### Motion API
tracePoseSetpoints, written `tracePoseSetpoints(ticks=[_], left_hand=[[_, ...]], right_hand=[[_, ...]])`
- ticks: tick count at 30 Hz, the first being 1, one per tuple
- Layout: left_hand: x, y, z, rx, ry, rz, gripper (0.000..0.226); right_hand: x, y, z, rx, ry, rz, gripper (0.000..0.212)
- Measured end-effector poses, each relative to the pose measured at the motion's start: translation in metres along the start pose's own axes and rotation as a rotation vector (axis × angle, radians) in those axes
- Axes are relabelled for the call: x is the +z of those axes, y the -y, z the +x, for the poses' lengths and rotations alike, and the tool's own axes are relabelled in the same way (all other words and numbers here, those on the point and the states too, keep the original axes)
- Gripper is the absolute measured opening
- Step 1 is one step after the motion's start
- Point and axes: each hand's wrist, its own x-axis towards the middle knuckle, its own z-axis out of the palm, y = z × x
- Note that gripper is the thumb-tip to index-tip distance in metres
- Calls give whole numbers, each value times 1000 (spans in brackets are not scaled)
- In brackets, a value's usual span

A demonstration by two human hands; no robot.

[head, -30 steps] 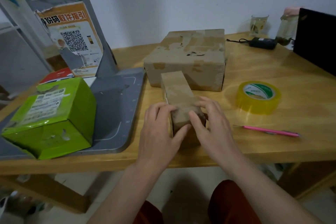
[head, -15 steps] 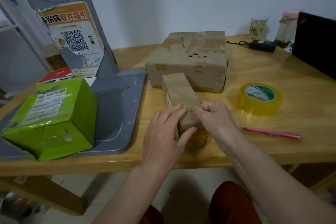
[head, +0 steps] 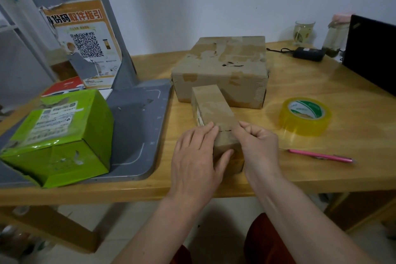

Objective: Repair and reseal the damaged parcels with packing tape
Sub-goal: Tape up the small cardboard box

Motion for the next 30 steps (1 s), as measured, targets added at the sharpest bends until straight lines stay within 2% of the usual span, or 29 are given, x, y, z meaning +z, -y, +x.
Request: tracePoseSetpoints(ticks=[6, 9, 13, 16, 20, 23, 26, 30], left_hand=[[-1, -1, -4, -10, 7, -13, 55], [-3, -8, -2, 3, 1, 65, 54], [2, -13, -3, 155, -8, 108, 41], [1, -12, -2, 180, 12, 110, 40], [-10, -22, 9, 98, 169, 170, 54], [-23, -32, 24, 48, 340, 206, 61], [-26, -33, 31, 61, 369, 256, 68], [-35, -35, 28, 89, 347, 294, 74]], right_hand=[[-5, -6, -4, -153, -55, -109, 32], [-1, -7, -2, -136, -74, -69, 31], [2, -5, -1, -53, -78, 0, 25], [4, -6, 0, -37, -83, 39, 18], [10, -6, -1, -8, -74, 3, 6], [14, -2, -1, 28, -88, -16, 5], [13, 1, -3, 73, -74, 0, 2], [2, -1, -12, 141, -26, 90, 15]])
